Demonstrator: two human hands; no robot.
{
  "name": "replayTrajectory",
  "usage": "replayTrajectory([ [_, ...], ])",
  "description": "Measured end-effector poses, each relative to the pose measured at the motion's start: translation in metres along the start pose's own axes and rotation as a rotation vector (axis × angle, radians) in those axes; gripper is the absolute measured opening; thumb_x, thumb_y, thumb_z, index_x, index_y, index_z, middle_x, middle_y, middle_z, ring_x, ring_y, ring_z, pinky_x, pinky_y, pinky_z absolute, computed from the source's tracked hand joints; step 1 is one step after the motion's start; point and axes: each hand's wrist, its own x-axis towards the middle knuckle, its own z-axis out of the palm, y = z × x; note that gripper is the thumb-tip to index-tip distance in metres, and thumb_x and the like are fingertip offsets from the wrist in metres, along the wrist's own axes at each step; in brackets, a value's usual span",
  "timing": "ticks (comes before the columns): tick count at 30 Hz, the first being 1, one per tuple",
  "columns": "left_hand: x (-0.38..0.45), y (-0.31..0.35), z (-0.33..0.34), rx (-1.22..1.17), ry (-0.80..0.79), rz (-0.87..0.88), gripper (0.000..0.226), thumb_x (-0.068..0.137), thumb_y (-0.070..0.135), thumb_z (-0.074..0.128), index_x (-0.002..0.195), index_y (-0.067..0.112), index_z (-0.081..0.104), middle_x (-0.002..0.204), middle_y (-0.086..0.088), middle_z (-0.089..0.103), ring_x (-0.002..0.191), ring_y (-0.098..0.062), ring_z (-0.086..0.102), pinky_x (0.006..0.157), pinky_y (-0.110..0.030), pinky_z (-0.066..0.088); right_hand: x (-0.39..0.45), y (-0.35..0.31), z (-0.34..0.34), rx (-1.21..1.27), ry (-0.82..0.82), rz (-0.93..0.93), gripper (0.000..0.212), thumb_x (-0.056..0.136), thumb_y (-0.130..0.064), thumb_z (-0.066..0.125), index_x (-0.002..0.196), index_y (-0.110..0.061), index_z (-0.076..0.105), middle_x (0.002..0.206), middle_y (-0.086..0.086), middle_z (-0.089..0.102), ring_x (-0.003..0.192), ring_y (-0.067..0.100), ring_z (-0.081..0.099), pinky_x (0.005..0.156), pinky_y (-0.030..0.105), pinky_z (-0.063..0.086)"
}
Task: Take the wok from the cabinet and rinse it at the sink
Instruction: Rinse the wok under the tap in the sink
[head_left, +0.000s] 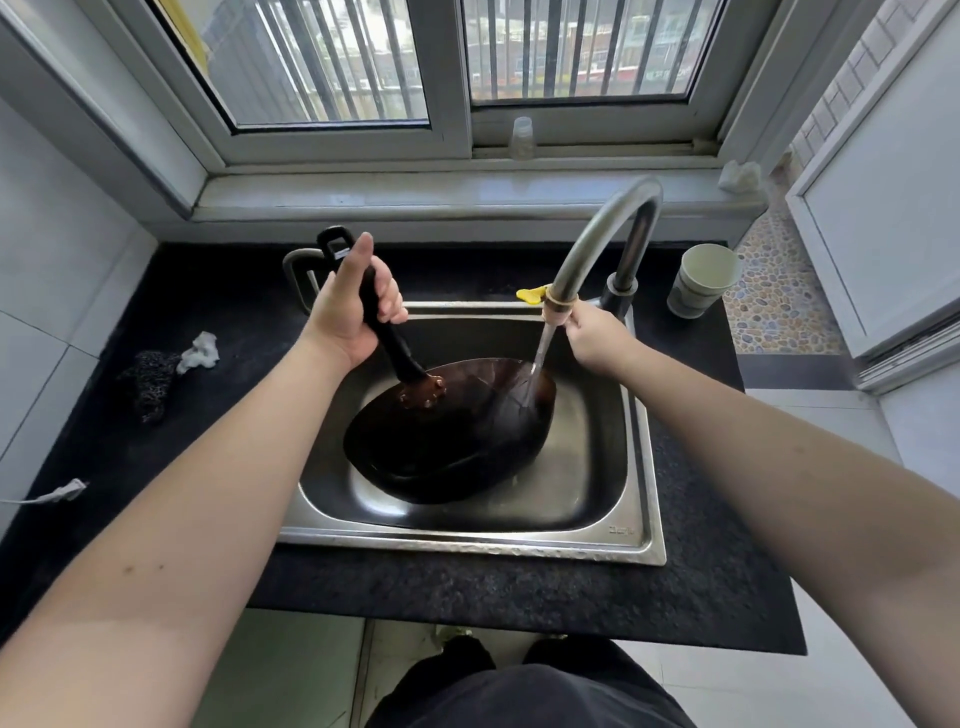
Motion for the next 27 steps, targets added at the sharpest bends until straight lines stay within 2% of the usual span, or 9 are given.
replayTrajectory([
  [7,-0.01,0.003,-0.042,-0.083,0.073,0.008,0.057,0.069,0.064,0.067,0.049,0.016,0.045,0.04,0.002,0.039,0.038,-0.012,0.031,0.048,-0.022,0.027,-0.001,-0.005,0.0,0.038,0.045,-0.009,0.038,0.102,-0.012,0.032,0.135,-0.017,0.051,0.135,0.012,0.057,0.125,0.03,0.05,0.096,0.027,0.035],
  [15,-0.025,0.005,-0.072,-0.151,0.152,0.029,0.057,0.068,0.065,0.068,0.049,0.017,0.044,0.039,0.003,0.038,0.038,-0.011,0.03,0.049,-0.023,0.026,-0.003,-0.008,0.002,0.033,0.08,0.009,0.037,0.101,-0.01,0.032,0.134,-0.012,0.051,0.132,0.017,0.056,0.12,0.033,0.051,0.087,0.024,0.033],
  [20,-0.027,0.005,-0.071,-0.15,0.142,0.034,0.056,0.069,0.064,0.067,0.048,0.017,0.043,0.039,0.003,0.037,0.038,-0.011,0.029,0.049,-0.024,0.025,-0.003,-0.01,0.003,0.014,0.075,0.034,0.036,0.101,-0.012,0.032,0.131,-0.01,0.052,0.131,0.019,0.057,0.12,0.035,0.051,0.09,0.028,0.036],
  [25,-0.023,0.004,-0.05,-0.119,0.087,0.034,0.057,0.067,0.063,0.069,0.048,0.016,0.044,0.039,0.001,0.036,0.037,-0.013,0.03,0.048,-0.022,0.029,-0.003,-0.011,0.005,-0.002,0.079,0.053,0.035,0.101,-0.012,0.032,0.13,-0.011,0.052,0.126,0.021,0.059,0.115,0.037,0.053,0.083,0.027,0.035],
  [27,-0.021,0.003,-0.041,-0.103,0.068,0.034,0.058,0.065,0.063,0.072,0.048,0.015,0.044,0.039,0.0,0.036,0.036,-0.013,0.03,0.047,-0.023,0.029,-0.005,-0.014,0.004,0.004,0.082,0.073,0.035,0.101,-0.013,0.032,0.13,-0.008,0.051,0.128,0.022,0.057,0.117,0.037,0.052,0.087,0.03,0.038],
])
